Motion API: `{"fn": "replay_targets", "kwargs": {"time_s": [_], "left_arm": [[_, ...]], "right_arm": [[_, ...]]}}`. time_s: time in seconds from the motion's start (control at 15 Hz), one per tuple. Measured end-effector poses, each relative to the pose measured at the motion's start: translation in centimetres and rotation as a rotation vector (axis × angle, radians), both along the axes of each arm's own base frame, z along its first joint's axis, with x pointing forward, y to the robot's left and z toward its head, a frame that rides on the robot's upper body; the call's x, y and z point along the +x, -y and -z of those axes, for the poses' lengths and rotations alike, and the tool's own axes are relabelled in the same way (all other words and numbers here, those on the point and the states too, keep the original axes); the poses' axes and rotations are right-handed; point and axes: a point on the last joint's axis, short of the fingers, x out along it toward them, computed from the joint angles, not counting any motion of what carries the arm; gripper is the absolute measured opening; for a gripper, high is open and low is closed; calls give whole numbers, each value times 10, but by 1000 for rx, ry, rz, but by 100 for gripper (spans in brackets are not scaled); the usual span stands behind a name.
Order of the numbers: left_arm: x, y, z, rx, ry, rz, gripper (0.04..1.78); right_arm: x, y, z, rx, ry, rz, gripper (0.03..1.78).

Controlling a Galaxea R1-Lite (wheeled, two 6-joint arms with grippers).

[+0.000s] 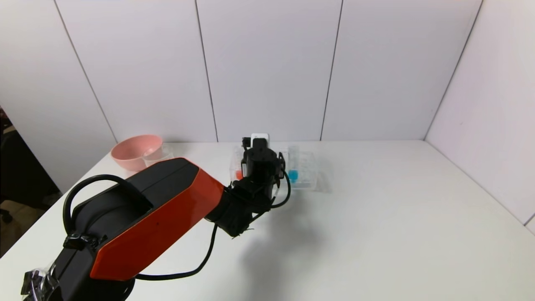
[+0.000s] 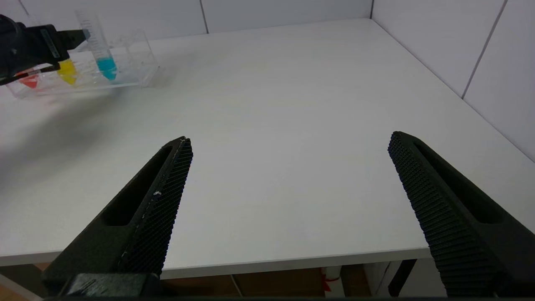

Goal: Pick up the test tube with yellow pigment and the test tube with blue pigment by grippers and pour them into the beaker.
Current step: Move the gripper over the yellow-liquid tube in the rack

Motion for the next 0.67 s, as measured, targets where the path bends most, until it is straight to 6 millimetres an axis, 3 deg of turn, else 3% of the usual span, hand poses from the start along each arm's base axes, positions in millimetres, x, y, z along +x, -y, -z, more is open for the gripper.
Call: {"fn": "replay_targets", "kwargs": {"time_s": [0.4,0.67], "left_arm": [[-2,2,3,0,-7,12,54],[-2,2,3,2,-8,12,53]], "right_arm": [[0,0,0,0,0,0,171],[0,0,0,0,0,0,171]]}}
